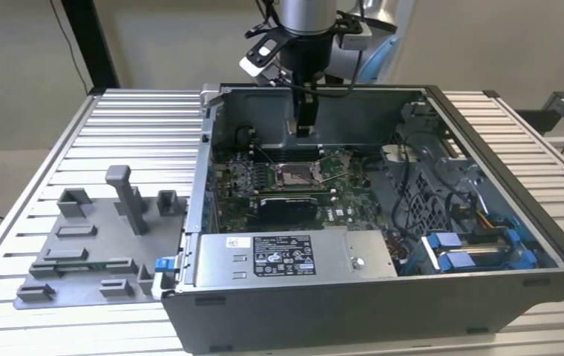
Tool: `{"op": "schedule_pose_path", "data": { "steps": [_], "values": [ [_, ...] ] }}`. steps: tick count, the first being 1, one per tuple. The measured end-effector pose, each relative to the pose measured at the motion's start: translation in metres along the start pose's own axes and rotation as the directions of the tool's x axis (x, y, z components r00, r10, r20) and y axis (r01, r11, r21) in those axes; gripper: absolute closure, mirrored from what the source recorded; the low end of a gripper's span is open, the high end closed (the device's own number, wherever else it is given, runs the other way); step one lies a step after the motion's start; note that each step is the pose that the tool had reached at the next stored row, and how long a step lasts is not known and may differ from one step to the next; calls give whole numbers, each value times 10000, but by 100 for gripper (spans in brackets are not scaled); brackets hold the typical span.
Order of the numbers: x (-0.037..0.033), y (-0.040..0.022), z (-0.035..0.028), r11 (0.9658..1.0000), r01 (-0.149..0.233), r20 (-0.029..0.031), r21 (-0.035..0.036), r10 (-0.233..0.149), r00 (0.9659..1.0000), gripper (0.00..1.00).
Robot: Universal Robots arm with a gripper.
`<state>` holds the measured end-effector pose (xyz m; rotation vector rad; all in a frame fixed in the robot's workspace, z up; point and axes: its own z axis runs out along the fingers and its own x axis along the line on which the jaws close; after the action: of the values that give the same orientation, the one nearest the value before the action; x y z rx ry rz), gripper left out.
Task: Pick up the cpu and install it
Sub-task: 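Close the cpu cover, then install the first cpu locking lever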
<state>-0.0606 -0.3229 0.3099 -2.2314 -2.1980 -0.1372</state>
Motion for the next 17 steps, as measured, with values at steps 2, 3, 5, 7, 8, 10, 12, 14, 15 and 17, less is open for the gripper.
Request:
{"op": "schedule_pose_path", "data": {
  "steps": [2, 3, 5, 7, 8, 10, 12, 14, 15, 17],
  "values": [
    [39, 1, 39, 10000, -6, 3, 0, 6, 10000, 100],
    [59, 1, 57, 10000, -7, 9, -1, 7, 10000, 100],
    [92, 1, 82, 10000, -6, 69, -1, 6, 10000, 100],
    [123, 2, 97, 10000, 4, 232, -5, -4, 9997, 100],
    [132, 1, 111, 10000, 5, 259, -5, -4, 9997, 100],
    [137, 0, 144, 10000, 4, 279, -5, -4, 9996, 100],
    [136, -1, 177, 10000, 3, 281, -3, -3, 9996, 100],
    [134, -4, 211, 10000, -4, 283, 15, 3, 9996, 100],
    [133, -5, 224, 10000, -6, 283, 25, 5, 9996, 100],
    [132, -6, 246, 10000, -7, 282, 52, 5, 9996, 100]
  ]
}}
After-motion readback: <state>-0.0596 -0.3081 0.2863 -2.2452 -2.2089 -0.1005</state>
